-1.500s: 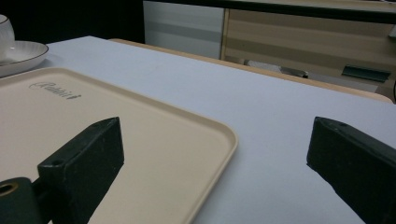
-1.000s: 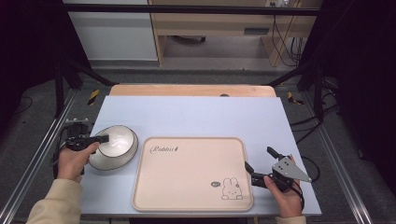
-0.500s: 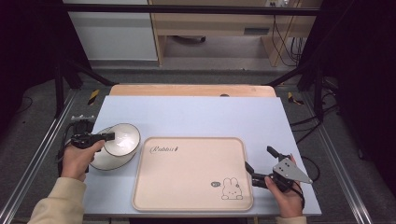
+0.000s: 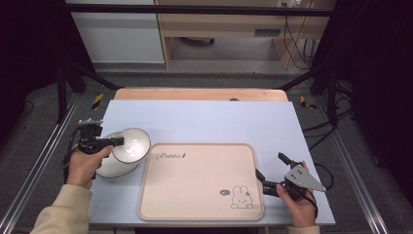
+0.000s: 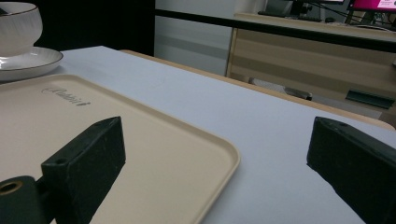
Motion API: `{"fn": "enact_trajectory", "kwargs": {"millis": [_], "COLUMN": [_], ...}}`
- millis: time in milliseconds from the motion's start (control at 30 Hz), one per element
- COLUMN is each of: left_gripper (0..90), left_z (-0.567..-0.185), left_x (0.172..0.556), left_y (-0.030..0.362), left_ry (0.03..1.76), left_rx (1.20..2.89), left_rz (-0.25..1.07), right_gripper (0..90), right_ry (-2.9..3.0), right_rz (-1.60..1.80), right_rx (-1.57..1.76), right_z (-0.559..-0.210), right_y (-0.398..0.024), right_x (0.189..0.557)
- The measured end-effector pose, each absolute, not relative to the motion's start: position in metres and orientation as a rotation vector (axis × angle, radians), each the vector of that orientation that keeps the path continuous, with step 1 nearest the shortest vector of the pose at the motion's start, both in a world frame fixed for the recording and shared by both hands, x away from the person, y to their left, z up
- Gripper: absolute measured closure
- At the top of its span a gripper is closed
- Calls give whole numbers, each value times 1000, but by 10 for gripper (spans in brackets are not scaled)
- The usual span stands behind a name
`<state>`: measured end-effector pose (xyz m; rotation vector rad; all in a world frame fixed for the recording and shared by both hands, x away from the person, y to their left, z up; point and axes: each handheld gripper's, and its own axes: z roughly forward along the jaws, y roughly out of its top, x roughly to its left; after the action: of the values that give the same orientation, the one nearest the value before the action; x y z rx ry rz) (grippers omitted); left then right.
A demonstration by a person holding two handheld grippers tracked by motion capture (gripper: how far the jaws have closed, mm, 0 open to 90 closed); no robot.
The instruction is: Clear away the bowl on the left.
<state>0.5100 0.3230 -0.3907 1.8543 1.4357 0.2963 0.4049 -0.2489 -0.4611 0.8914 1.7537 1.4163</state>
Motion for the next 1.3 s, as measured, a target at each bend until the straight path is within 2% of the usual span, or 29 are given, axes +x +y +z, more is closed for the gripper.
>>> {"fn": "enact_trajectory", "kwargs": {"millis": [933,1300], "left_gripper": [819,819], "left_z": [-386,-385], "left_x": [509,511], "left_y": [301,279], "left_ry": [1373,1324], "left_rx": [1888,1914], "left_rz": [288,266], "right_gripper": [46,46], "right_ry": [1750,1736], "right_rz": [1420,1425], "right_rx": [894,900], "right_z": [-461,-459], "right_y": [-249,-252], "right_x": [405,403]}}
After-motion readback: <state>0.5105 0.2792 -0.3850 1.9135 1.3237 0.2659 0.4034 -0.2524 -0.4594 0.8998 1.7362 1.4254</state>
